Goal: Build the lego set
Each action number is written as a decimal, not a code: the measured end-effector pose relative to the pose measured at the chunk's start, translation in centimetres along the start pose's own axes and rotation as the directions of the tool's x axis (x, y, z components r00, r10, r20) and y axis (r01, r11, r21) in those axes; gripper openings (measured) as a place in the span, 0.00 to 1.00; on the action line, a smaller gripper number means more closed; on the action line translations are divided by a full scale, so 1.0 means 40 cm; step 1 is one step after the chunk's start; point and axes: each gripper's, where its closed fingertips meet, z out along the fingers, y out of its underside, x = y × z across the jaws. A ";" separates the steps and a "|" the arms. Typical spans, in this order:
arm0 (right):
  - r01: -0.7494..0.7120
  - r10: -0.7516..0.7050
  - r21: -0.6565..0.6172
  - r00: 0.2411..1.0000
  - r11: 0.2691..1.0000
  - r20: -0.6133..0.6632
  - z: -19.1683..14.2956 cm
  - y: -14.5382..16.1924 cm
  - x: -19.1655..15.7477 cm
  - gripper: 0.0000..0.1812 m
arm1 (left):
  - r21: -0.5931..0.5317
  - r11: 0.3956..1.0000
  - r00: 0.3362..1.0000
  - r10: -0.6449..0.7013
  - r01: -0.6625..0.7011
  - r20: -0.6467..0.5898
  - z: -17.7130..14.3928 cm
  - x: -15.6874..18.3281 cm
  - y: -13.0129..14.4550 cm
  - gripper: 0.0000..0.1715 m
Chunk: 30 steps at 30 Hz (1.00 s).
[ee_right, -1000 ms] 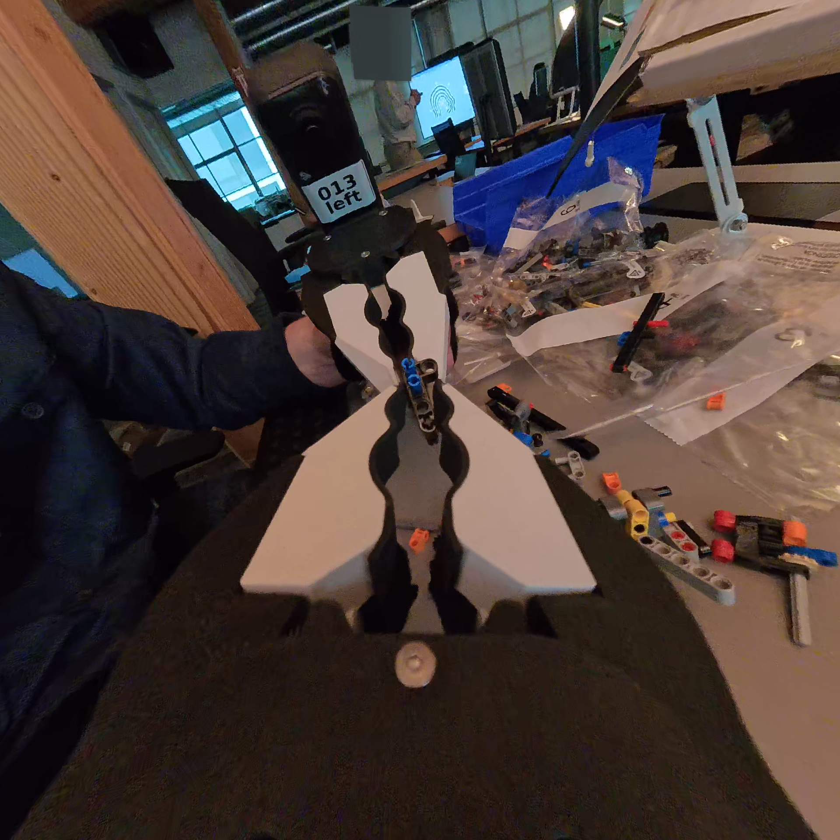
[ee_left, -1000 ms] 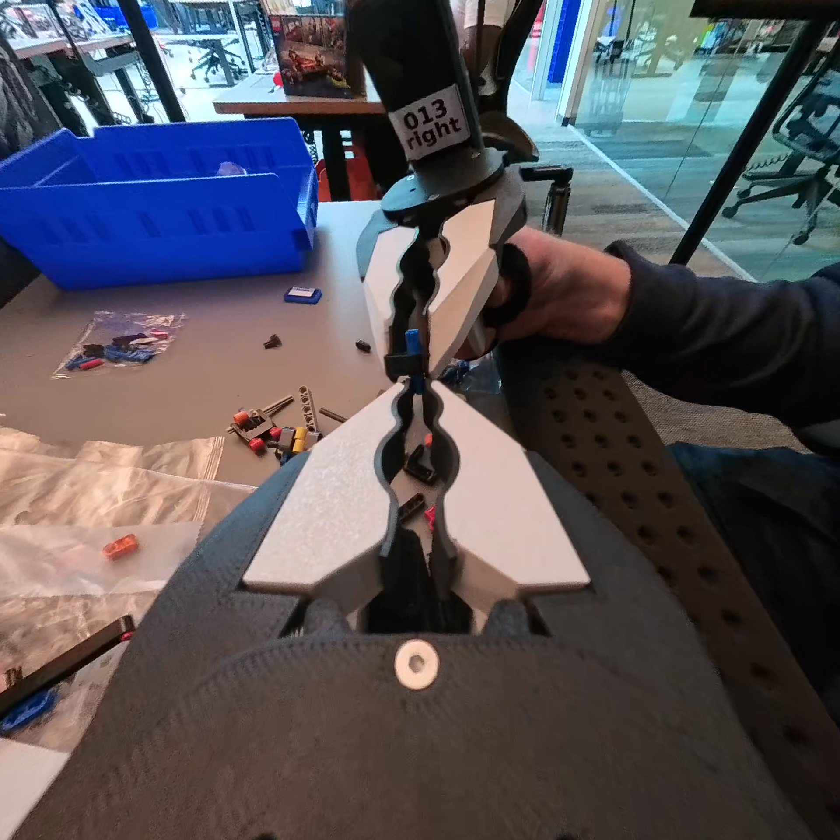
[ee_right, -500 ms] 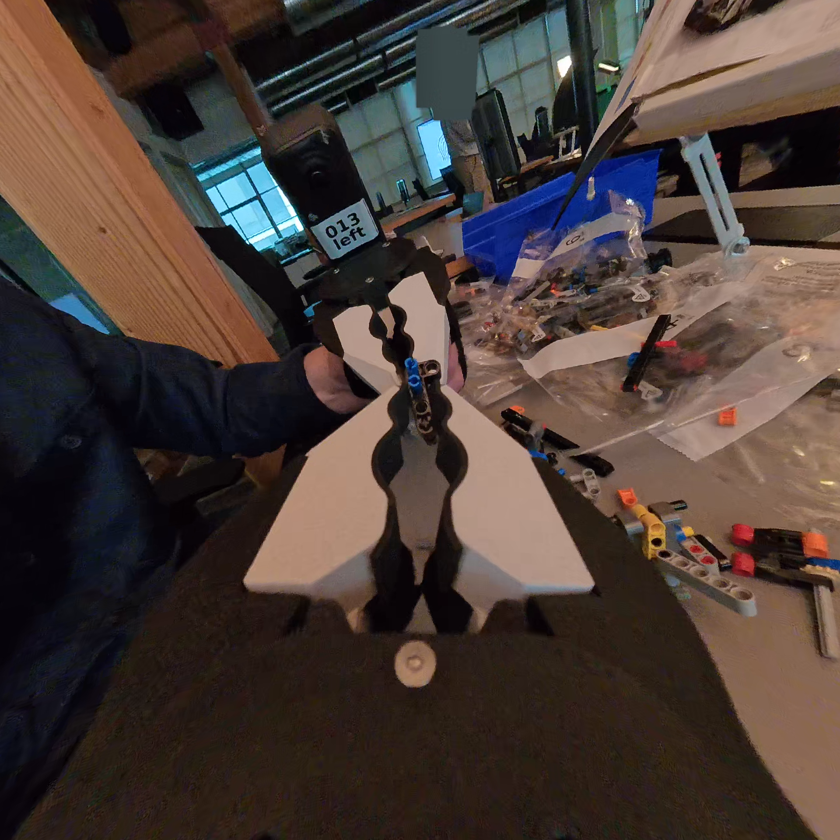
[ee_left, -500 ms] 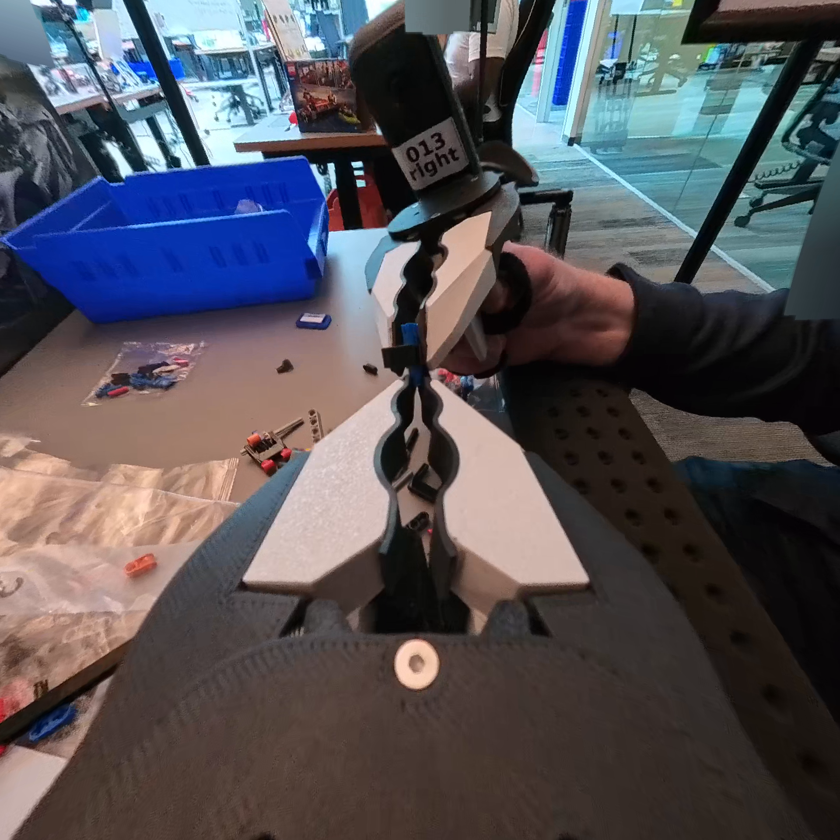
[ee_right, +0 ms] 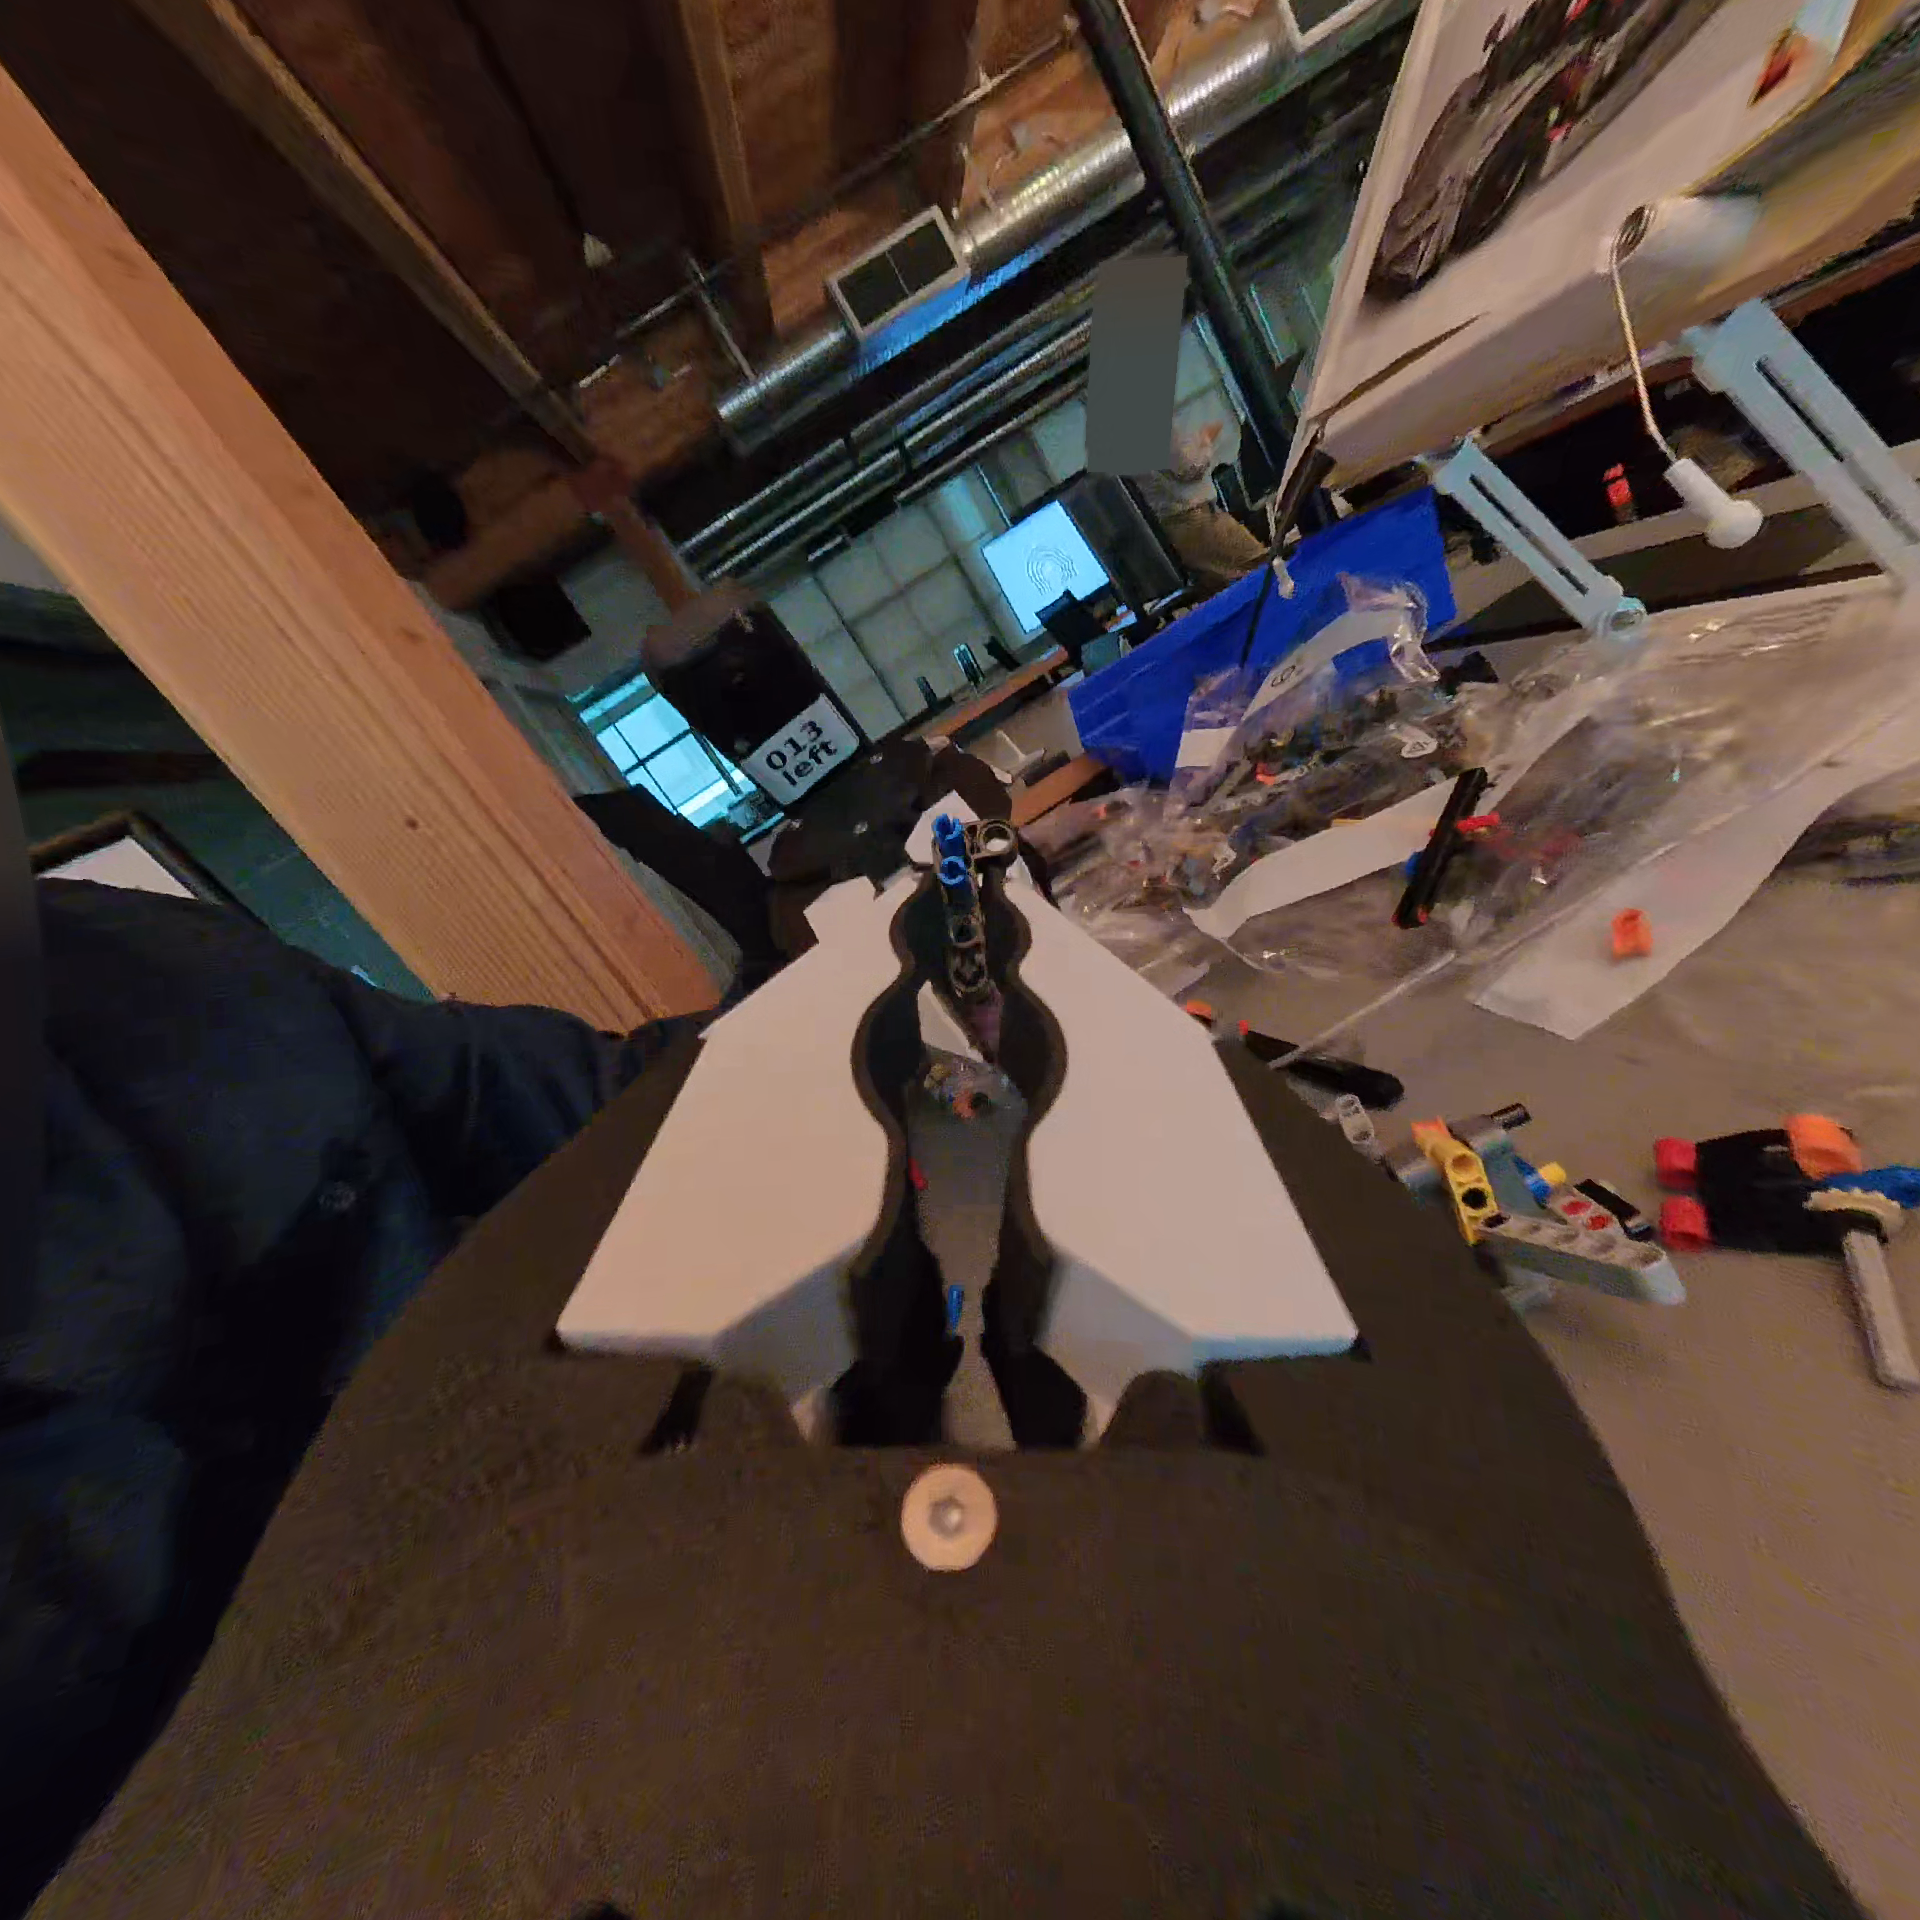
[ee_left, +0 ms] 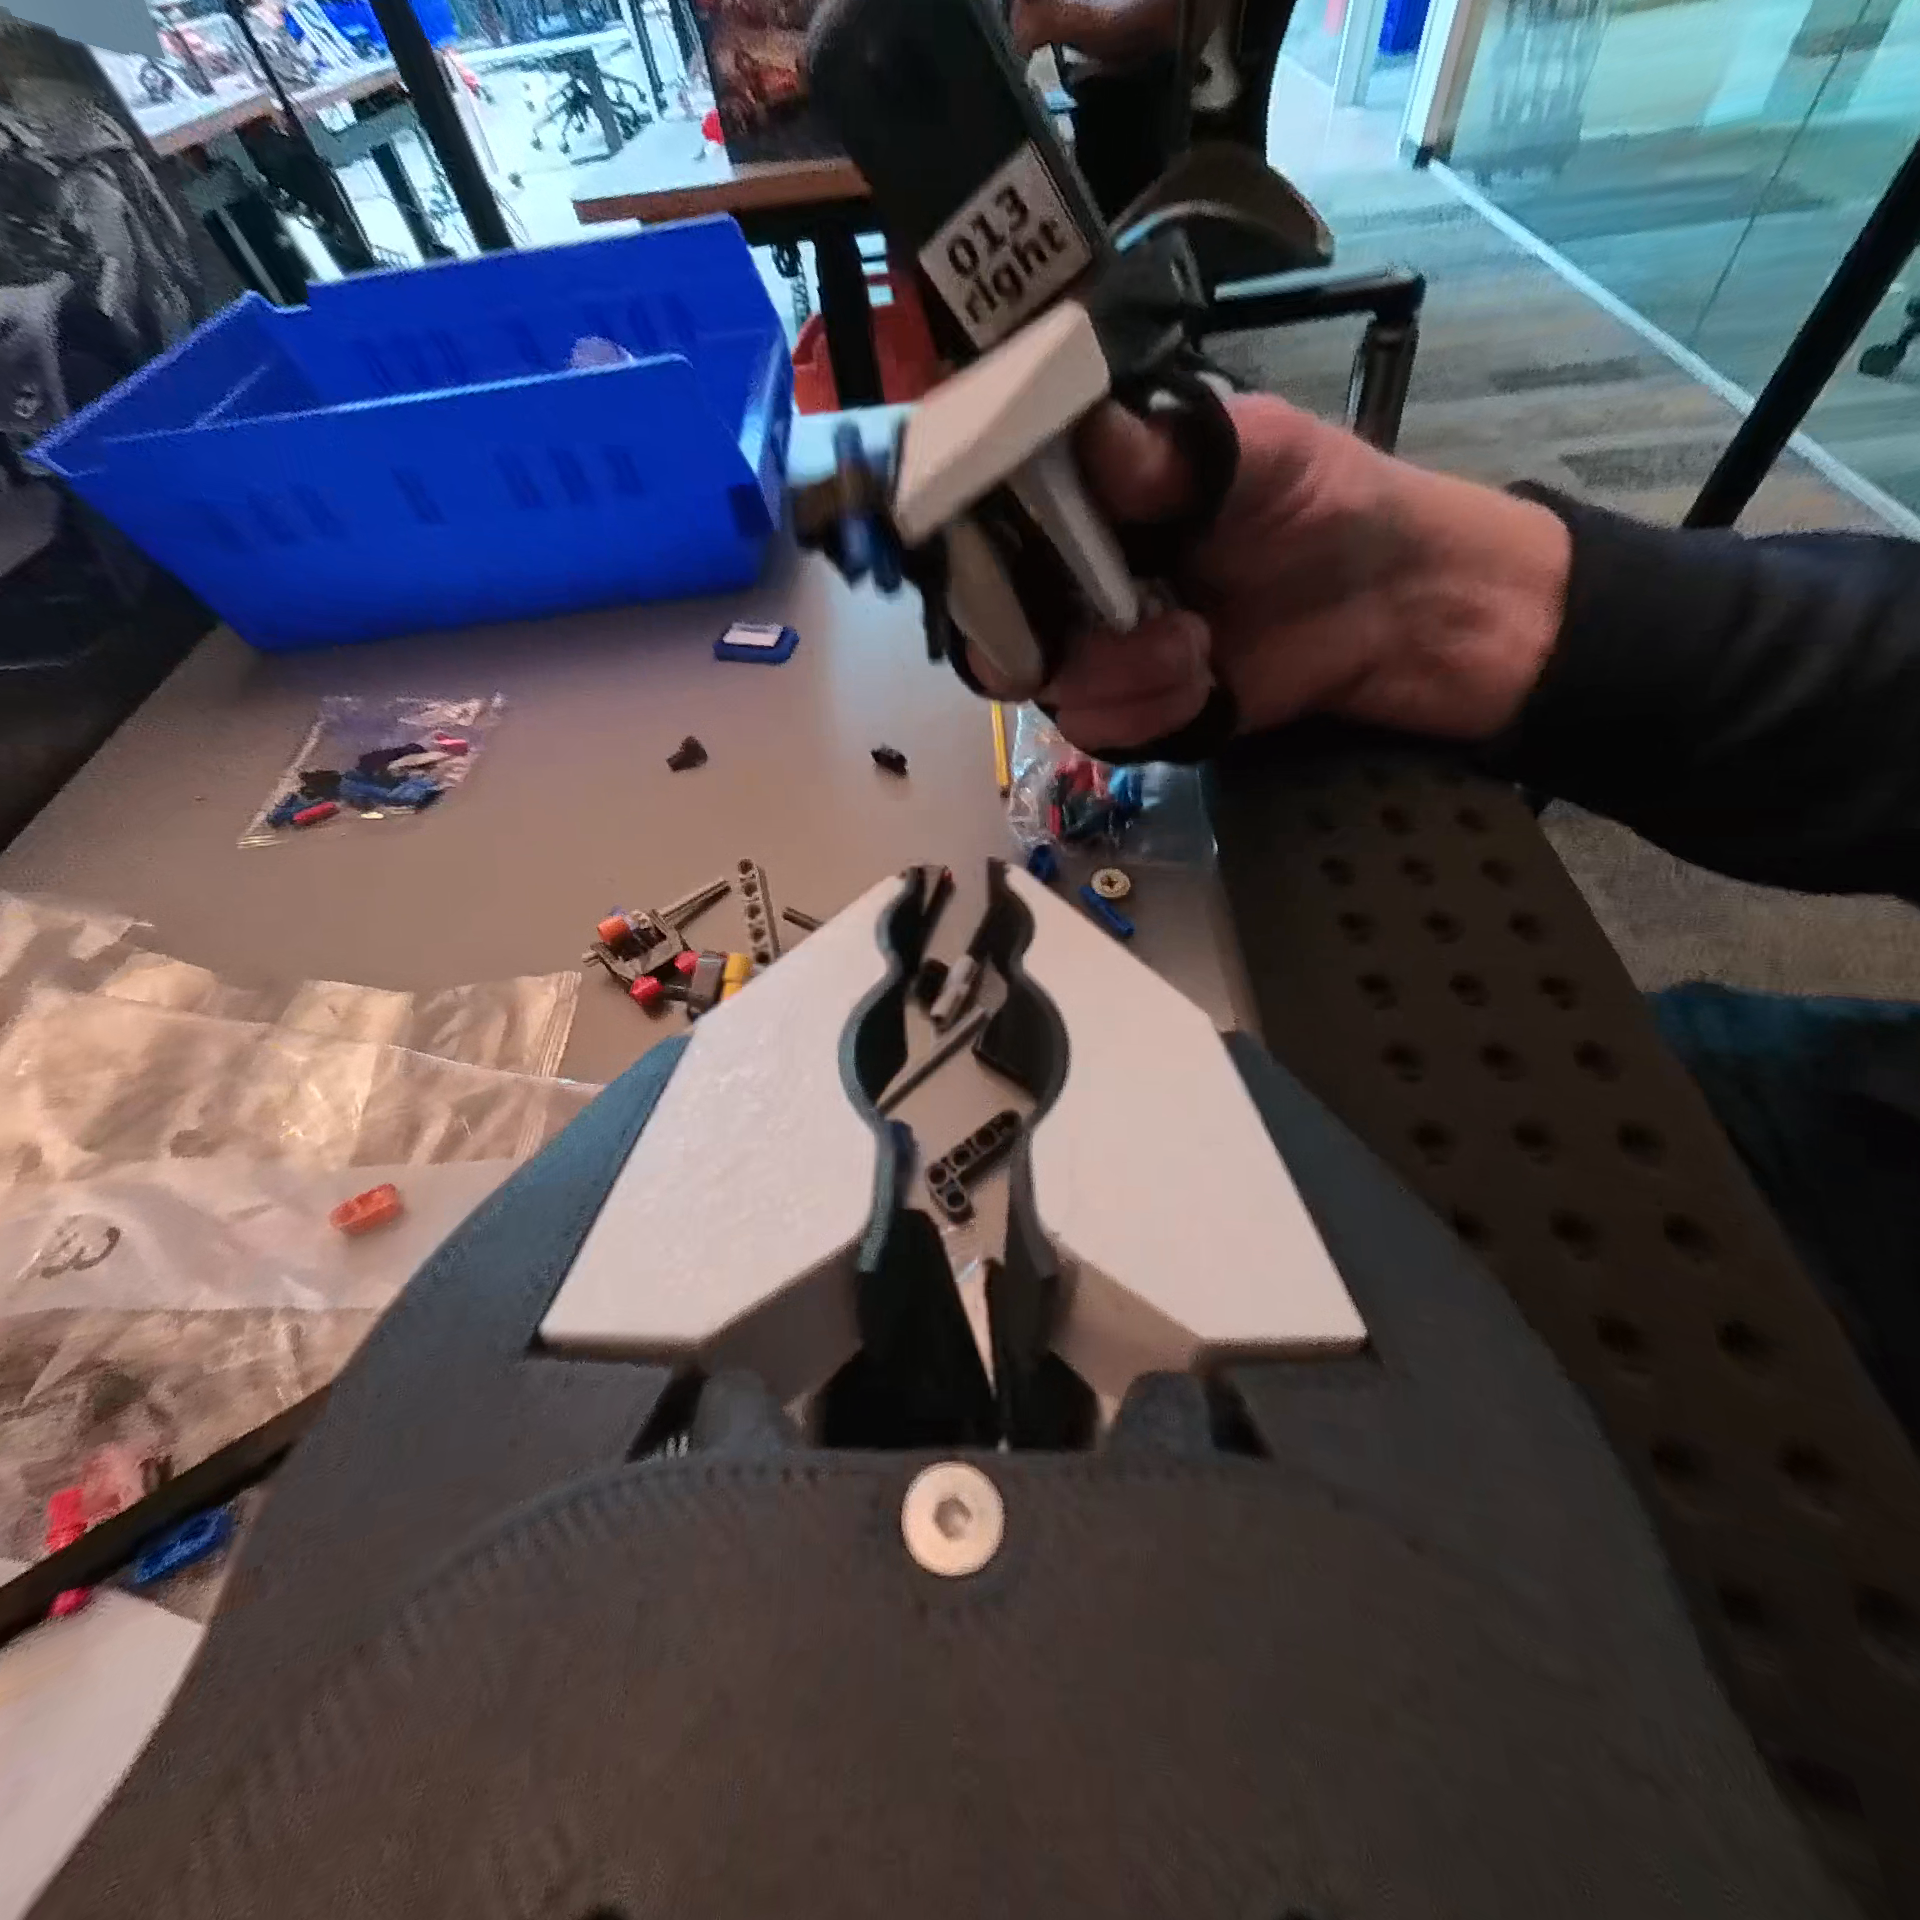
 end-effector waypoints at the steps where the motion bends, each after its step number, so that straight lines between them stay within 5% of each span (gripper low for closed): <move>1: 0.001 -0.001 -0.024 1.000 1.000 -0.004 0.008 0.010 0.003 0.03 | 0.015 1.000 1.000 -0.014 0.014 -0.002 0.003 -0.003 -0.007 0.10; 5: 0.029 -0.030 -0.096 1.000 0.995 -0.009 0.032 0.042 -0.001 0.03 | 0.063 0.994 0.995 -0.085 0.088 -0.044 0.019 0.007 -0.028 0.13; 9: 0.033 -0.032 -0.158 0.999 0.987 0.011 0.048 0.071 -0.008 0.04 | 0.111 0.982 0.986 -0.146 0.154 -0.077 0.015 0.006 -0.049 0.05; 24: 0.029 -0.029 -0.057 1.000 0.998 -0.002 0.014 0.024 -0.007 0.06 | 0.201 0.933 0.949 -0.267 0.298 -0.167 -0.012 -0.008 -0.070 0.01; 30: 0.045 -0.045 -0.116 0.999 0.992 0.003 0.026 0.049 -0.011 0.05 | 0.216 0.907 0.920 -0.309 0.362 -0.241 -0.015 0.001 -0.077 0.01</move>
